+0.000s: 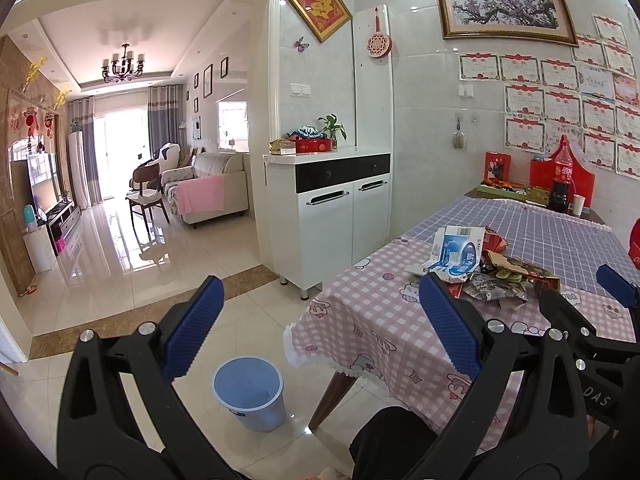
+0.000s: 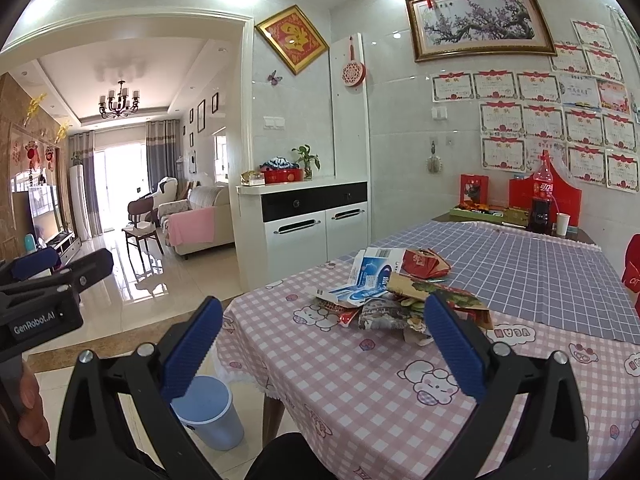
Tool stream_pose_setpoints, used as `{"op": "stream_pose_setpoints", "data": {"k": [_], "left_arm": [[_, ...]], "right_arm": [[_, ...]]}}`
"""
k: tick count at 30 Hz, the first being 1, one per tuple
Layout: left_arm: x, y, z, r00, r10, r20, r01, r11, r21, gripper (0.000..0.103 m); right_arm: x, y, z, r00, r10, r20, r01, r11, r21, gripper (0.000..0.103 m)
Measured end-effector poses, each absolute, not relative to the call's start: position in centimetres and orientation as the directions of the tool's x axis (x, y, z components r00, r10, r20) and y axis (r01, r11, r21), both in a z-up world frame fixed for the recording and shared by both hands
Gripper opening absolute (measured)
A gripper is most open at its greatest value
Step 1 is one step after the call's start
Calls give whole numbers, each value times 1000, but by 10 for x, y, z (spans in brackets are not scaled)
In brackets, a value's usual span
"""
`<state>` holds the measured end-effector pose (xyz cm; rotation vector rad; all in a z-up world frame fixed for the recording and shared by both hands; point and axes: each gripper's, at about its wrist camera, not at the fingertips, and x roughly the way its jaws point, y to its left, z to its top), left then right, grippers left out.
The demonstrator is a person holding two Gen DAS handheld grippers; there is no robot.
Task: Collect trash
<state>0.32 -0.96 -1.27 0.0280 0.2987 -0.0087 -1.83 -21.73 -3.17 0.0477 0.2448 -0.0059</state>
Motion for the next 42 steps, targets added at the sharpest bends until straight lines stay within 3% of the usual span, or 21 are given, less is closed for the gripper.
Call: {"op": "stream_pose_setpoints", "data": {"k": [11,21,30,37,42], "left_arm": [[28,-21,-27,930,-44,-366,64,997,43,96],[92,-77,-49,849,-187,-494,242,969,49,96],[158,-157,-74,687,-400,-606,419,900,-120,96],[204,-198,-110,561,-492,-666,406,864,-296,96],[234,-210,-133,490,-554,-673,350,832,-431,77]], "right_arm": [[4,-240,-45,953,6,-301,26,995,101,99],[48,-293,-69,910,-140,-391,187,979,85,99],[83,-355,-91,832,-264,-489,323,946,40,99],[99,-386,-108,779,-301,-551,370,929,17,99],[113,-396,-114,757,-296,-582,359,933,-7,99]]}}
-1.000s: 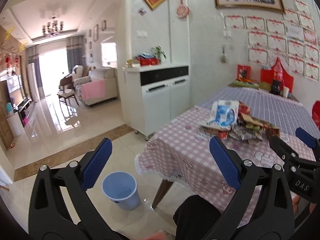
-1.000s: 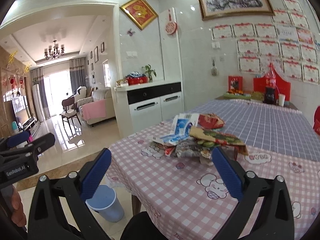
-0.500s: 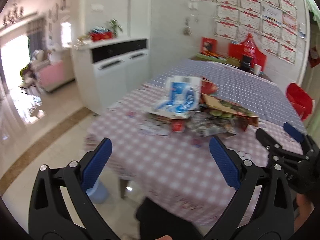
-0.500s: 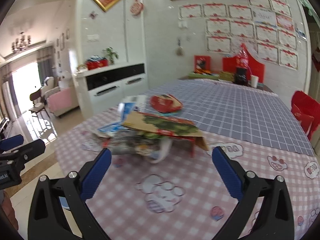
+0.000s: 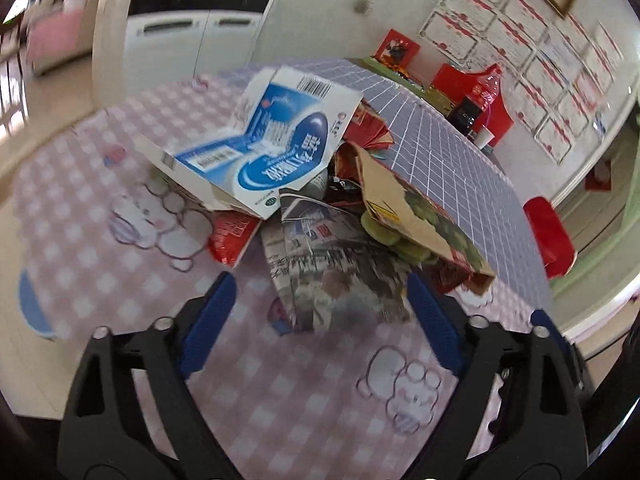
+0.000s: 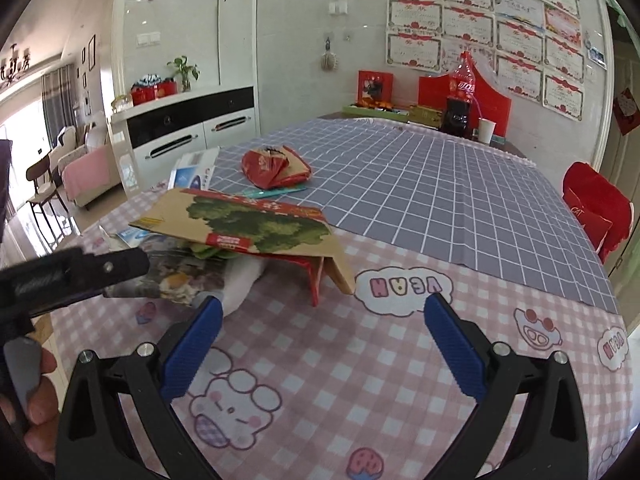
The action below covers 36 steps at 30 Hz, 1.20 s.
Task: Collect trash
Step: 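Move both tools forward over the trash pile on the tablecloth, then grasp the rolled newspaper with the left tool while the right tool grasps the green leafy item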
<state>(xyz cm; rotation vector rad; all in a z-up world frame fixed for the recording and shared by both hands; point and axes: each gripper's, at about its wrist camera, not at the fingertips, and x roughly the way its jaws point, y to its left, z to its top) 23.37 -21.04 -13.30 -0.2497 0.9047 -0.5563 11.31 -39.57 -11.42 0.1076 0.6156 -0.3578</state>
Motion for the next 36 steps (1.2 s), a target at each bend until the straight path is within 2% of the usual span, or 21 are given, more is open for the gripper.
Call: {"op": "stream_pose_setpoints", "data": {"k": [5,9,12,16,17,18,21,23,26,28,29,30,31,32,36], "left_arm": [[253,-217,-146,445,-584,-679,307,812,-497,59],[255,-214,-139,463,-596,-657,317,803,-505,32],[254,-208,-132,471,-607,-640,333,794,-509,23],[246,-207,-119,482,-618,-621,379,786,-488,18],[243,-208,-117,485,-620,-617,390,785,-482,17],[242,-208,-115,485,-625,-612,399,780,-482,17],[239,-213,-109,474,-646,-598,431,763,-482,18],[239,-216,-108,465,-658,-592,433,753,-496,20],[236,-226,-106,446,-683,-578,459,730,-507,22],[233,-235,-105,433,-690,-579,476,721,-503,30],[233,-241,-108,409,-698,-588,483,712,-510,41],[231,-246,-112,391,-703,-594,485,706,-516,44],[230,-249,-114,392,-696,-602,484,712,-508,42],[228,-253,-116,394,-688,-610,495,718,-490,22],[215,-259,-106,416,-705,-575,560,697,-449,9]], "right_arm": [[128,-398,-112,744,-318,-588,350,935,-64,99],[143,-392,-111,736,-357,-576,325,932,-162,99],[157,-380,-113,729,-411,-547,301,911,-284,99],[182,-371,-123,700,-496,-513,277,851,-445,97],[184,-371,-124,701,-492,-517,271,854,-445,85],[186,-372,-123,699,-488,-524,269,857,-439,64],[190,-382,-123,683,-477,-553,273,869,-413,36],[191,-390,-125,681,-432,-591,269,899,-346,32],[184,-395,-123,693,-410,-593,287,911,-295,24],[179,-399,-119,706,-379,-598,289,925,-246,22],[178,-400,-119,707,-368,-604,287,930,-230,22],[177,-403,-119,708,-355,-610,287,934,-211,22],[175,-405,-119,709,-353,-610,292,935,-201,22],[173,-407,-117,710,-358,-607,303,933,-196,18],[156,-419,-106,726,-397,-561,364,915,-176,4]]}}
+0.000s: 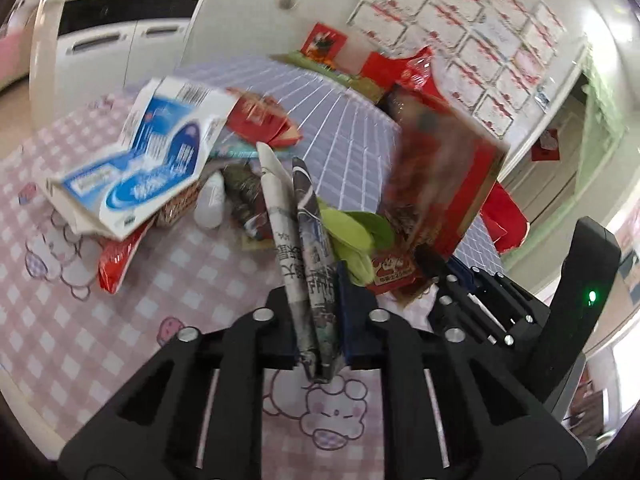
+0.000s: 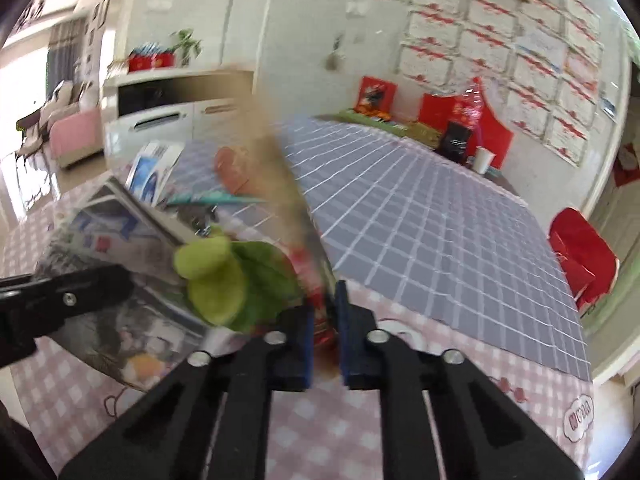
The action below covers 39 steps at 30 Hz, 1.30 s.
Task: Collect trash
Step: 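Grasp the rolled newspaper with the left tool while the right tool grasps the green leafy item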
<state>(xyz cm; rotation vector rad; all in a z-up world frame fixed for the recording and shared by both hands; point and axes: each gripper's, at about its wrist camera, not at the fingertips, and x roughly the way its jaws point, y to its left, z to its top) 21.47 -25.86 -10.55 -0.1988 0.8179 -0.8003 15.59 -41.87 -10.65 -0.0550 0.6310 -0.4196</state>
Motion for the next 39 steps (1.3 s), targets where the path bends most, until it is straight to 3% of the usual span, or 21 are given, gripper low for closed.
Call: {"op": "stream_pose_setpoints", "data": {"k": [3,8,16,19,27,33,39], "left_arm": [[204,-258,-89,453,-713,-536,597,689,-411,9],[195,-243,-65,397,-803,-445,635,590,-498,8],[175,-178,-24,462,-823,-329,641,567,-517,8],[180,-146,-24,443,-842,-307,614,535,-580,8],[213,-98,-65,460,-777,-429,479,624,-617,9],[225,-68,-91,459,-768,-447,412,630,-658,9],[233,-47,-108,461,-754,-468,368,642,-673,9]], "right_arm": [[140,-427,-94,735,-444,-512,419,892,-170,4],[115,-431,-65,752,-487,-444,462,870,-171,4],[97,-382,-30,837,-396,-378,368,918,-148,4],[106,-356,-24,857,-359,-370,324,933,-155,4],[134,-306,-34,867,-260,-426,226,965,-130,4],[153,-285,-57,843,-201,-499,163,979,-120,4],[182,-282,-85,754,-401,-520,279,913,-298,9]]}}
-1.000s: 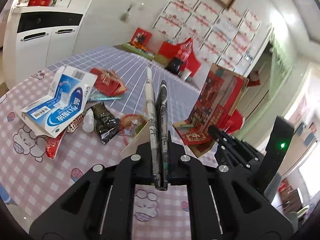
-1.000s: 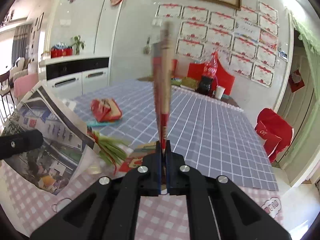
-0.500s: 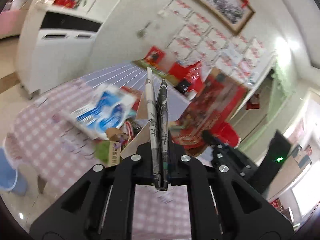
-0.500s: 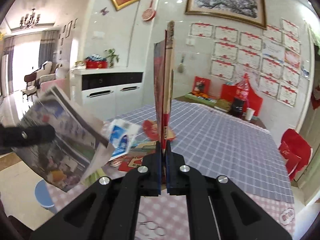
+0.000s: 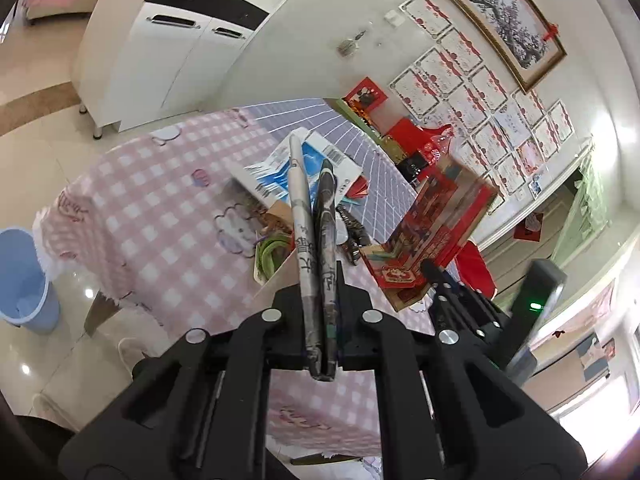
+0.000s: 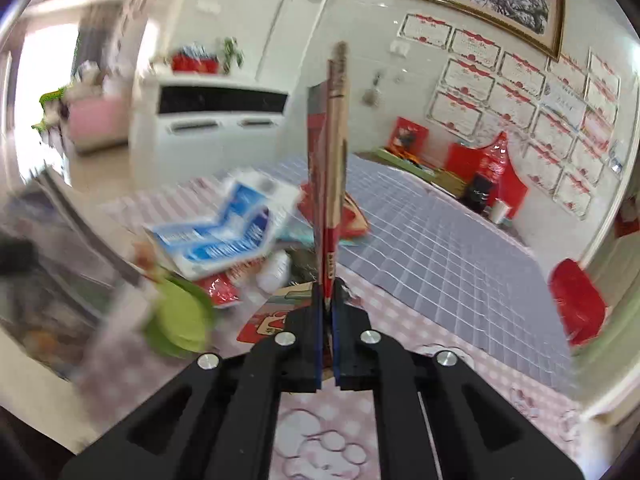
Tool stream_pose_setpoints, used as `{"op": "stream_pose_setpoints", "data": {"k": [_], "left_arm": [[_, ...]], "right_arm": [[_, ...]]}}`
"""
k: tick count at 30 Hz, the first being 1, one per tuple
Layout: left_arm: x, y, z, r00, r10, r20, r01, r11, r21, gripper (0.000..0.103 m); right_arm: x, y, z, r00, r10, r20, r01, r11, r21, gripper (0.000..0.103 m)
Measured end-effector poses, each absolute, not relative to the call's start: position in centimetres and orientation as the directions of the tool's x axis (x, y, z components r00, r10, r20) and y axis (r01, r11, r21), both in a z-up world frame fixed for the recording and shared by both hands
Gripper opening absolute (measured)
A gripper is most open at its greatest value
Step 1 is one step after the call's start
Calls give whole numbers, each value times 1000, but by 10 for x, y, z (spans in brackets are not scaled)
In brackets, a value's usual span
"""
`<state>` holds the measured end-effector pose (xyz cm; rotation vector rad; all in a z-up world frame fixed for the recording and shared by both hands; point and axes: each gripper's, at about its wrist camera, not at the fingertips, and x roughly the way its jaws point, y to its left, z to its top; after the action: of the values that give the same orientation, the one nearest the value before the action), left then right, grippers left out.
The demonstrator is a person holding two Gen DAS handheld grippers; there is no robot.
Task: Collect trash
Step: 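Grasp the rolled newspaper with the left tool while the right tool grasps the green leafy item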
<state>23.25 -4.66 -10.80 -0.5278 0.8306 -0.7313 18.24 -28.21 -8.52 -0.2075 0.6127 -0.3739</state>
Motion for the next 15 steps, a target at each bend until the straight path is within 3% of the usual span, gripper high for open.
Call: {"op": "stream_pose_setpoints", "data": {"k": [2,6,15], "left_arm": [[232,-46,-110,458,-751,-476,369,648,-666,9],[229,-48,-109,448,-746,-493,394,660,-640,9],[222,-43,-118,428,-734,-526,404,677,-615,9]], "right_arm": [[188,-286,-94,741,-370,-561,265,928,-262,14],[185,-276,-95,764,-329,-555,226,942,-248,47],[188,-247,-103,765,-117,-634,64,992,-106,52]]}}
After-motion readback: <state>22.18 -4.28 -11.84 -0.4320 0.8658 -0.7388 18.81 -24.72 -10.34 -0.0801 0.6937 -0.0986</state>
